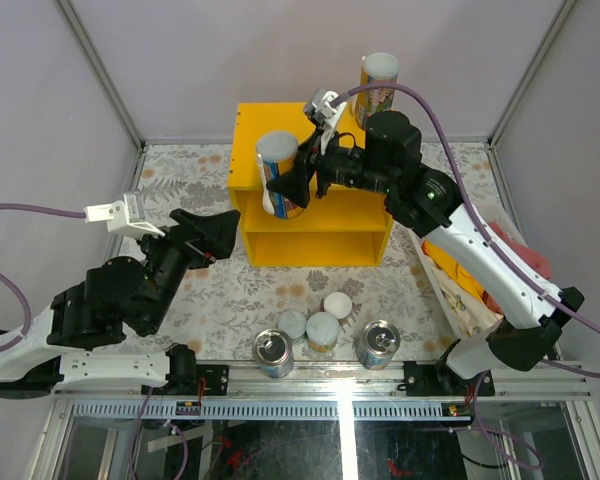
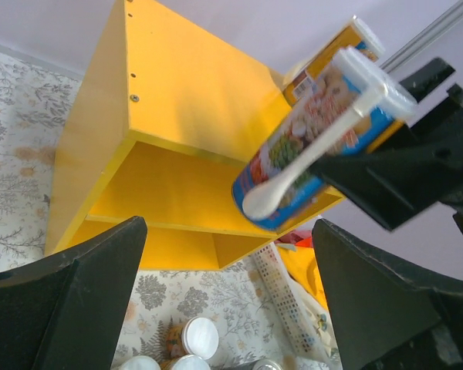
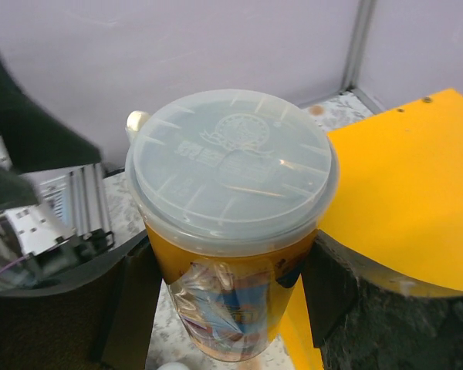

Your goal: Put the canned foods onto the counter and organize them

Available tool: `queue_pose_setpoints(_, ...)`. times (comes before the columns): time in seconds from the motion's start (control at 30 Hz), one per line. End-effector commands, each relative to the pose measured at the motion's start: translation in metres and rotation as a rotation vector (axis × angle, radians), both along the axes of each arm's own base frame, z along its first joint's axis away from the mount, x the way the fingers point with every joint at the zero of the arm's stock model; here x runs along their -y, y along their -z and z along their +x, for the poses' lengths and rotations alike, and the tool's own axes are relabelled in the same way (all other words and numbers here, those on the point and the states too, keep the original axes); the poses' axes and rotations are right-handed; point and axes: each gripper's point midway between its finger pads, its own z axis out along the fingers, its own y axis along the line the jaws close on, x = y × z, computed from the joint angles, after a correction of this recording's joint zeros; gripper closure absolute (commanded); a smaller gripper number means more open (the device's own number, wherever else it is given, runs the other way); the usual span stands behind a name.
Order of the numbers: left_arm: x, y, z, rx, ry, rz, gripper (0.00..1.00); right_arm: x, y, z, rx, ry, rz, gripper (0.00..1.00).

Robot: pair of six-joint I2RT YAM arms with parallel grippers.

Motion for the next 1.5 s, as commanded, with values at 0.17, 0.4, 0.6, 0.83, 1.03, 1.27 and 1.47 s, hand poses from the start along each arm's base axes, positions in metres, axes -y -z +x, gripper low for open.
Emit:
queue_pose_setpoints(0.17, 0.002, 0.023, -0.002, -0.033, 0.007, 0.056, 0.12, 0.027, -0.109, 0.052, 0.275, 0.184, 0.237, 0.97)
queue_pose_setpoints(0.4, -0.003, 0.029, -0.002, -0.03, 0.009, 0.083, 0.12, 0.043, -0.111, 0.071, 0.316, 0.301, 0.204, 0.97)
queue_pose_setpoints(0.6, -0.002, 0.03, -0.003, -0.022, 0.019, 0.118, 0.11, 0.062, -0.108, 0.081, 0.322, 0.419, 0.175, 0.98)
queue_pose_setpoints(0.83, 0.0, 0.035, -0.005, -0.029, 0.044, 0.128, 0.11, 0.087, -0.1, 0.086, 0.321, 0.537, 0.138, 0.98)
queue_pose_setpoints(1.03, 0.002, 0.039, -0.006, -0.034, 0.058, 0.133, 0.11, 0.11, -0.097, 0.082, 0.324, 0.619, 0.132, 0.98)
queue_pose_setpoints(1.27, 0.005, 0.042, -0.007, -0.041, 0.071, 0.13, 0.11, 0.142, -0.088, 0.08, 0.338, 0.735, 0.145, 0.97)
queue_pose_setpoints(1.47, 0.009, 0.046, -0.008, -0.046, 0.079, 0.139, 0.11, 0.164, -0.075, 0.083, 0.336, 0.803, 0.148, 0.97)
